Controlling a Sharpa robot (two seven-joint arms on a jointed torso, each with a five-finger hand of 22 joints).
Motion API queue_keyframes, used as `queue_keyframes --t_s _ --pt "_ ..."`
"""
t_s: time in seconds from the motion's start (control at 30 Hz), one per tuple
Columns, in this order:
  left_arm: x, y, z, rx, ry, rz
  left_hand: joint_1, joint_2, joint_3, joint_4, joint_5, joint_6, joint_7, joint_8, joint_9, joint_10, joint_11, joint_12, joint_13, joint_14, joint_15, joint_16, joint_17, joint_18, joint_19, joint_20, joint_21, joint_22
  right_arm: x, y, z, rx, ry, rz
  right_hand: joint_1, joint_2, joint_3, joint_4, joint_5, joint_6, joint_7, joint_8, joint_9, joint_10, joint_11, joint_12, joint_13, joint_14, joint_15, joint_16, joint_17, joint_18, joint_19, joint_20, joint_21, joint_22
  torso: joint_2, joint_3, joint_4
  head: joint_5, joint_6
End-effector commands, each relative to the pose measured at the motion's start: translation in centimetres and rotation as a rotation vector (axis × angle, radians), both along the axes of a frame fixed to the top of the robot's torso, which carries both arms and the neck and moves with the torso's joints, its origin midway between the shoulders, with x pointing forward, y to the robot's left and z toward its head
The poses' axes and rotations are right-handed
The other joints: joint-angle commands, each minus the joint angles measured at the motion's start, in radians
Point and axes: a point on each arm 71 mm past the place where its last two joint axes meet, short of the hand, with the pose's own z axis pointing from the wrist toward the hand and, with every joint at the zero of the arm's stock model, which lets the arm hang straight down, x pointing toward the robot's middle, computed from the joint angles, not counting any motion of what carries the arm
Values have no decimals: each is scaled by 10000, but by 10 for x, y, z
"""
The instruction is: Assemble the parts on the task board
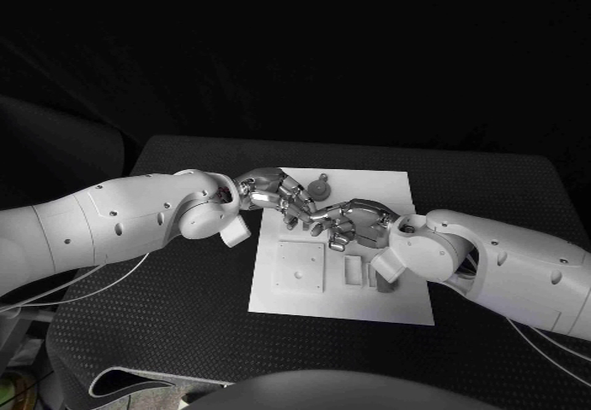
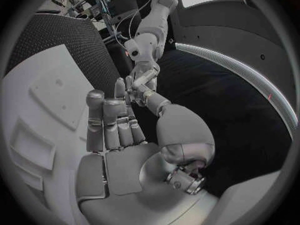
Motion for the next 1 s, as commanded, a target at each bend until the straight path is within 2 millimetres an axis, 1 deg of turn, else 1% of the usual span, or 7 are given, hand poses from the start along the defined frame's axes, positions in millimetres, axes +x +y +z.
queue_keyframes --t_s 0.03,0.17,0.47,0.6,0.7,0.87,1.0 --pt "-4 -5 -4 352 -10 -474 43 86 75 13 38 31 17 31 11 57 -1 -6 15 -15 -51 11 18 187 31 -32 50 184 -1 7 7 569 -194 285 27 172 66 -30 -15 249 151 65 27 54 -23 76 21 7 -88 -32 2 796 -12 -67 10 154 2 2 4 -14 -10" --pt "-5 -5 -5 400 8 -537 44 84 81 13 38 26 19 29 13 56 -1 -7 18 -15 -51 14 21 187 32 -33 53 187 0 6 7 570 -210 252 69 376 103 -78 -16 349 92 128 65 164 -74 139 48 27 -135 -30 3 796 -7 -72 28 168 0 5 -2 -21 -14" --pt "-5 -5 -5 460 -11 -560 40 76 99 14 38 -5 33 12 18 44 4 -16 27 -22 -48 24 34 184 29 -32 64 197 0 7 7 584 -225 250 249 620 146 -135 -16 675 -93 317 183 511 -231 337 152 88 -286 -35 3 796 -1 -101 84 188 1 8 -8 -26 -23" --pt "-4 -4 -5 476 -31 -503 21 68 140 14 39 -233 130 -114 -6 55 2 -17 65 -37 -49 50 66 182 20 -34 90 211 0 6 7 591 -237 235 363 731 144 -144 -17 827 -176 411 257 683 -313 472 261 116 -361 -44 1 796 -9 -111 111 191 2 14 -7 -46 -36" --pt "-4 -4 -5 488 -26 -493 22 75 151 15 38 -254 141 -125 -6 61 -1 -14 74 -40 -50 56 73 182 18 -34 96 213 1 6 7 606 -239 255 423 811 150 -151 -15 897 -214 454 297 749 -351 532 320 129 -395 -47 3 796 -16 -117 123 191 3 11 -8 -56 -41" --pt "-4 -4 -5 498 -35 -463 28 61 173 13 38 -305 163 -153 -8 64 -3 -15 89 -51 -51 64 85 181 6 -34 102 215 1 6 7 594 -245 255 461 838 143 -155 -16 950 -241 486 330 799 -379 578 368 141 -421 -47 5 796 -17 -123 139 193 3 6 -10 -69 -47" --pt "-4 -3 -5 502 -50 -421 20 40 226 15 38 -552 265 -291 -47 65 0 -20 130 -73 -49 85 118 175 -13 -33 127 217 1 5 7 576 -248 272 474 847 138 -155 -16 976 -254 501 345 821 -392 598 392 143 -433 -50 5 796 -21 -124 144 193 1 6 -7 -76 -41"
